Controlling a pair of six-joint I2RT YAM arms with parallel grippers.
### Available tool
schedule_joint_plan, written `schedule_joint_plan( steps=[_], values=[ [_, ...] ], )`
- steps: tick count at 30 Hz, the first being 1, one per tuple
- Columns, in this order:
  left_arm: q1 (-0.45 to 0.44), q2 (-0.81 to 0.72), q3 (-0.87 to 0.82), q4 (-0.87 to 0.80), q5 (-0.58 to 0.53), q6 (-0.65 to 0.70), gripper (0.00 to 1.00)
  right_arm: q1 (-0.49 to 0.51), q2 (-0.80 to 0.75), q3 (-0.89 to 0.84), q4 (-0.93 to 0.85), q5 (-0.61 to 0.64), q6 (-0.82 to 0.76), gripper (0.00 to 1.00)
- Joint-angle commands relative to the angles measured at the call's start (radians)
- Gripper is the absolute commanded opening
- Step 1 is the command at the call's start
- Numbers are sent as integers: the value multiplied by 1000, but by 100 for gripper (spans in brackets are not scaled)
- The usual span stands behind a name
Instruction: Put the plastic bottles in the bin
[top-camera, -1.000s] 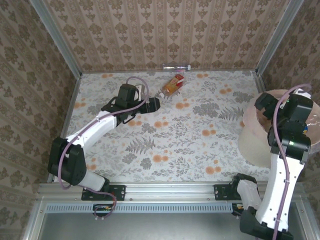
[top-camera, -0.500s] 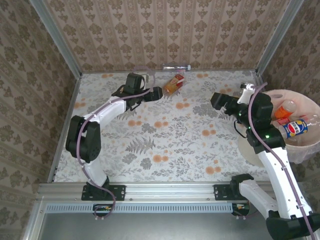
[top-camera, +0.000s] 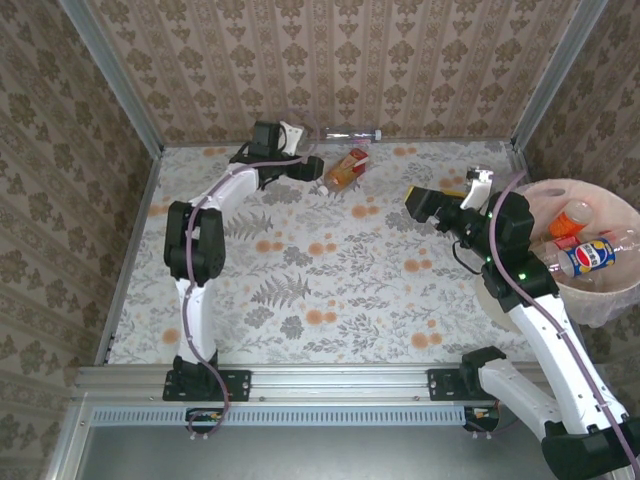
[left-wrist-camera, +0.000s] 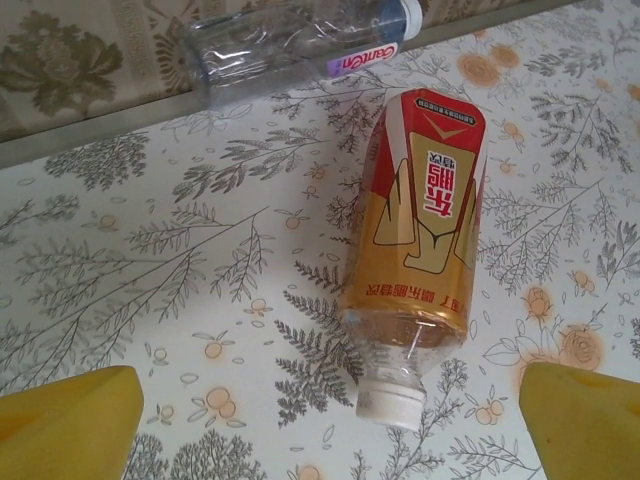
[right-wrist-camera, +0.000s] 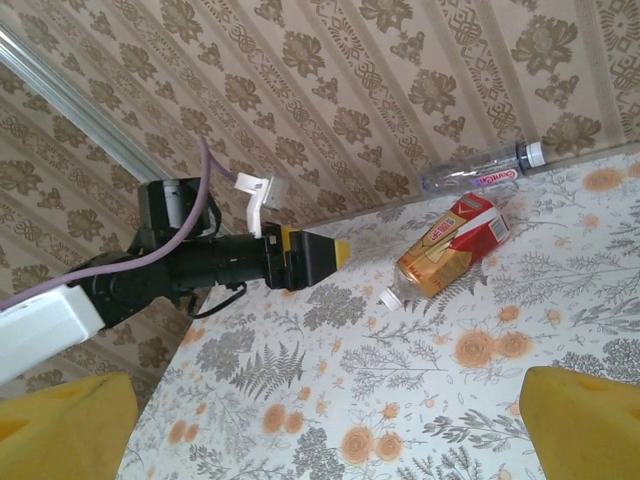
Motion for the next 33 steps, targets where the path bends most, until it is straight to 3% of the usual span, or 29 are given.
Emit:
schedule_joint_plan(
  steps=[1,6,16,23,33],
  values=[
    [-6,47,67,-74,107,86,96,9,-25,0,19,7,-1,100],
    [-50,108,122,-129,-3,56,91,11,-20,5,10,11,-3,100],
    [-146,293,382,-302,-209,99,92,15,-48,25,-55,39,-27,100],
    [-172,441,625,-427,-233,110,92,14,-86,31,-102,67,-35,100],
    [-180,555,796,-416,-261,77,94,16,-125,37,-148,95,-41,100]
  ],
)
